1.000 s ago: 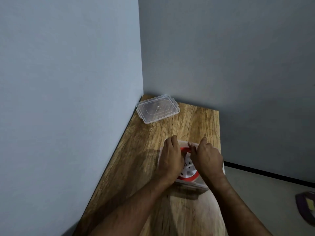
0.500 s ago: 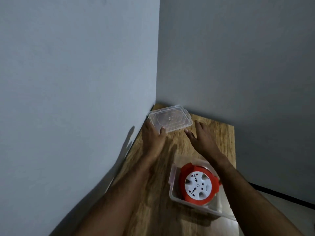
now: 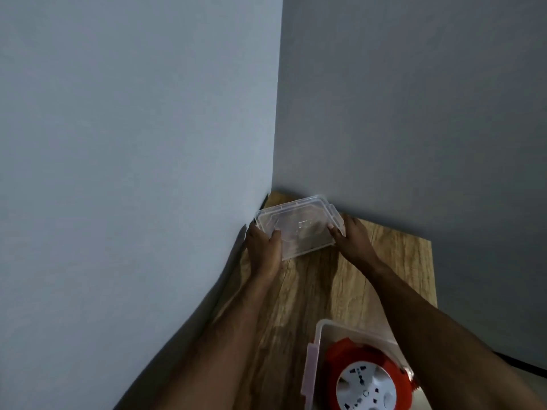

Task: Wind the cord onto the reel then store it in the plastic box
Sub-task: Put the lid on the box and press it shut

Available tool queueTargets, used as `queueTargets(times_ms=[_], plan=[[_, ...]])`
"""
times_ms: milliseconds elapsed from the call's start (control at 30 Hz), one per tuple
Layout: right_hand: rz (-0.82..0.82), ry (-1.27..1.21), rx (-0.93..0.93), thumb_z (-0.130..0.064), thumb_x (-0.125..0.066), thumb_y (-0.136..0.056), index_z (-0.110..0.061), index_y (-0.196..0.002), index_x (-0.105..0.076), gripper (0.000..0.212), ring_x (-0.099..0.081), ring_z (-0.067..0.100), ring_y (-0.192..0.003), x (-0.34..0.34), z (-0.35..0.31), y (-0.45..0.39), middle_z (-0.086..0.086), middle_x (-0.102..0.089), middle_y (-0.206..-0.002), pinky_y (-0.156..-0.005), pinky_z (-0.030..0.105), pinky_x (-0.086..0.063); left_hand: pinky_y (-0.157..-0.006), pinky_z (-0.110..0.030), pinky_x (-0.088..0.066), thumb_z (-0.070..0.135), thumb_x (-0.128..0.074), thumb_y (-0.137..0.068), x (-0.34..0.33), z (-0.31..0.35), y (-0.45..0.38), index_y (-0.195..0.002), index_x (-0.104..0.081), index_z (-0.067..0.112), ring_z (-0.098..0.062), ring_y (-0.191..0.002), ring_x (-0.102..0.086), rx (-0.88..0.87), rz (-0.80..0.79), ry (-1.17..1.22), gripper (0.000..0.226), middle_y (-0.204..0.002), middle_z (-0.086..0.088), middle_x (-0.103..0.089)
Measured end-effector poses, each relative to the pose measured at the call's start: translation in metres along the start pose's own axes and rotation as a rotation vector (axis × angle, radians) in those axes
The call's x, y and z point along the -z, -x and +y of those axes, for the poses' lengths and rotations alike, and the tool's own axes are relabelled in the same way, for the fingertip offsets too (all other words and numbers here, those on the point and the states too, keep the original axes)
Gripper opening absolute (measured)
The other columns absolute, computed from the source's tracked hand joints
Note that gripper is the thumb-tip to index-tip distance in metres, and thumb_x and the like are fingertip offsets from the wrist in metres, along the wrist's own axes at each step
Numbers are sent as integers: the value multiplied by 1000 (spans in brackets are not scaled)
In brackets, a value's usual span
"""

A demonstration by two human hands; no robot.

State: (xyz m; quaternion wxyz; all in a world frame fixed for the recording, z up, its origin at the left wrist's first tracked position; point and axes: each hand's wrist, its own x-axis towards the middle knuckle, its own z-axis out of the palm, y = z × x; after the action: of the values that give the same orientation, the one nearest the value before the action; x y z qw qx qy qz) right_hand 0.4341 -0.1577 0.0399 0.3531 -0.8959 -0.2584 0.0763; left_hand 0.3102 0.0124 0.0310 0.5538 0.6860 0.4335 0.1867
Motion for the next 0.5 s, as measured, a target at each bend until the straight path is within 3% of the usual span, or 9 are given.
queueTargets(times_ms=[133, 500], plan=[[37, -65, -74, -35, -56, -101, -3, -148, -41, 59, -43, 35, -137, -20, 18, -31, 19, -47, -148, -113, 47, -37, -125, -40, -31, 21, -63, -101, -12, -10, -25, -163, -24, 2, -33, -153, -34, 40, 27, -12, 76, -167, -18, -33], [74, -131, -91, -40, -56, -100, -6, -144, -45, 57, -48, 34, -132, -42, 26, -49, 18, -53, -142, -109, 50, -40, -122, -48, -36, 8, -67, -96, -29, -16, -26, -160, -30, 2, -32, -149, -41, 18, 45, 144, 74, -161, -17, -41]])
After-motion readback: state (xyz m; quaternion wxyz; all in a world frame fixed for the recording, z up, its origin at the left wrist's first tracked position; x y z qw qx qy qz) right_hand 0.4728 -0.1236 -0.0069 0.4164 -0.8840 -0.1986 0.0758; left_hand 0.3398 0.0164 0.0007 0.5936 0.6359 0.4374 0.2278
